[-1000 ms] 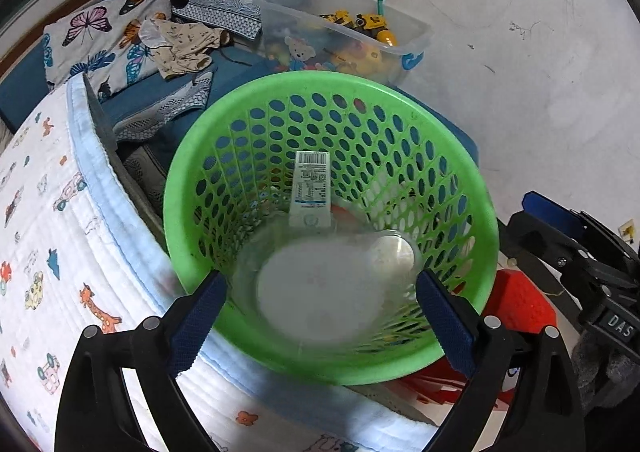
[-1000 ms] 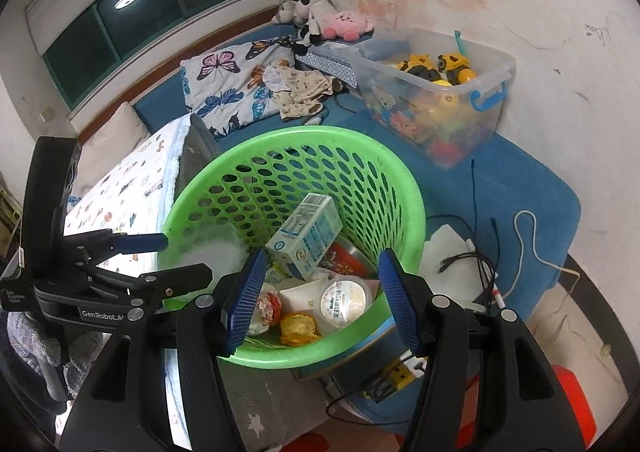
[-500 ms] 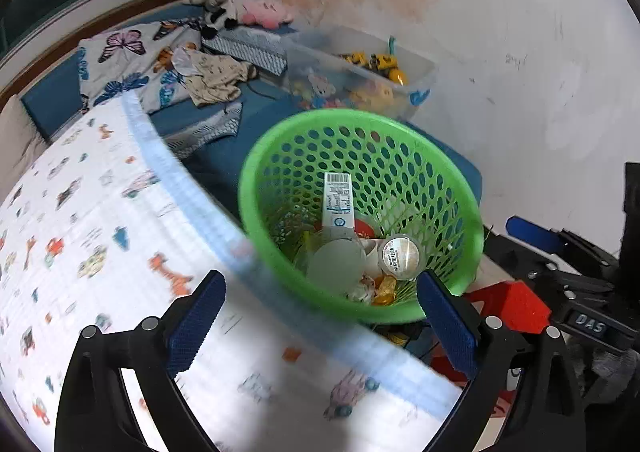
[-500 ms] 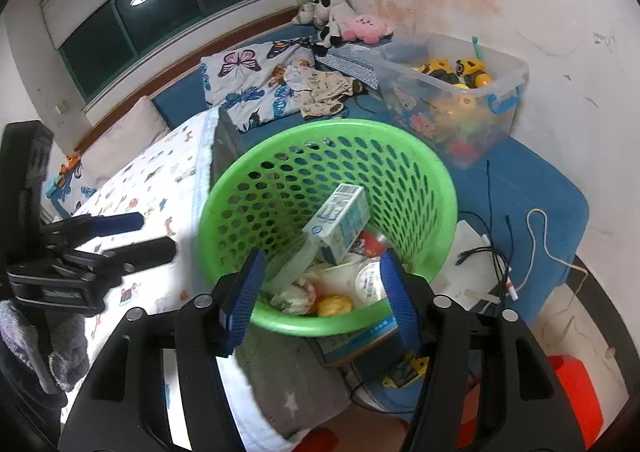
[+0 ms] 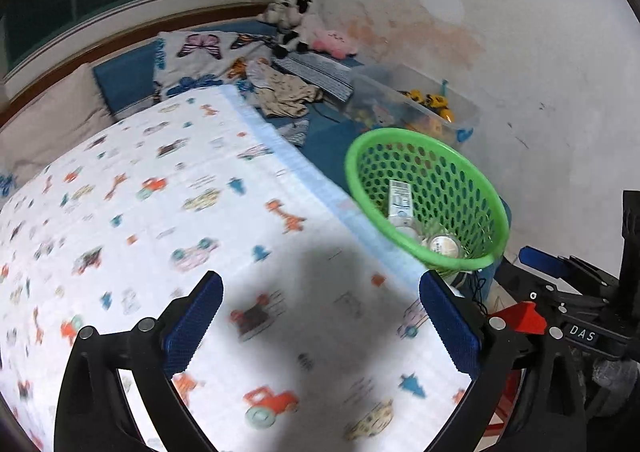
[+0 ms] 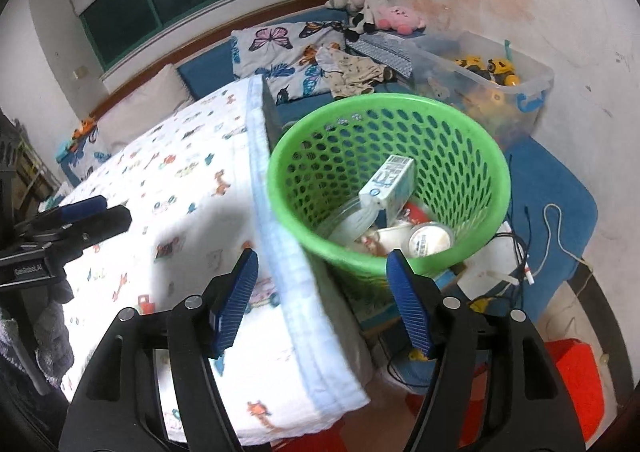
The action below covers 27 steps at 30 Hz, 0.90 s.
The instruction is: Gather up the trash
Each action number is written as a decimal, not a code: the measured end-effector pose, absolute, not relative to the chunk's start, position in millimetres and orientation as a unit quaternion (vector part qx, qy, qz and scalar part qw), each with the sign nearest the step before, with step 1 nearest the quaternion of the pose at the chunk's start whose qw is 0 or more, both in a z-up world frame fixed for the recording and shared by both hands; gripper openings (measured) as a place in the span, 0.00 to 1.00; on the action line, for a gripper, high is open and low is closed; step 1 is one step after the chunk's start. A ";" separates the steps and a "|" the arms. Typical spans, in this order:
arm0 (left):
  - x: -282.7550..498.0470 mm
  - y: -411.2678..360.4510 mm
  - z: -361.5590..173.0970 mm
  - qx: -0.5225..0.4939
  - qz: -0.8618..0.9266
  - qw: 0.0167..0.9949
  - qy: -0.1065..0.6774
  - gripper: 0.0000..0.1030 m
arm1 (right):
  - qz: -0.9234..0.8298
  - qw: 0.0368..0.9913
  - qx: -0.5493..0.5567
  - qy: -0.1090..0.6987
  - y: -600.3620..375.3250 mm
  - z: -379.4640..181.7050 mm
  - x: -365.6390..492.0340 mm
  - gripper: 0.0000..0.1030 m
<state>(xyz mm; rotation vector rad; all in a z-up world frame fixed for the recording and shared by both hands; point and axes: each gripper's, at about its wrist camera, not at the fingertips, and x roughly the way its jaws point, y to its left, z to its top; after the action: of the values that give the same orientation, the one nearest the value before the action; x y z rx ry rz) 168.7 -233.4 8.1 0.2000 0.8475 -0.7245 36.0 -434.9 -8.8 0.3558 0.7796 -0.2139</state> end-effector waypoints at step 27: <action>125.3 -132.6 10.6 0.078 -0.248 0.899 0.352 0.93 | -0.114 0.912 0.139 0.369 -360.9 -1.5 22.8 0.81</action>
<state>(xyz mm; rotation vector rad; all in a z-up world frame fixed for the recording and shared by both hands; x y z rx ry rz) 125.3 -132.6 10.6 0.1625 0.7287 -0.5143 22.8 -360.9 -1.5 0.2865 0.7609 -0.2352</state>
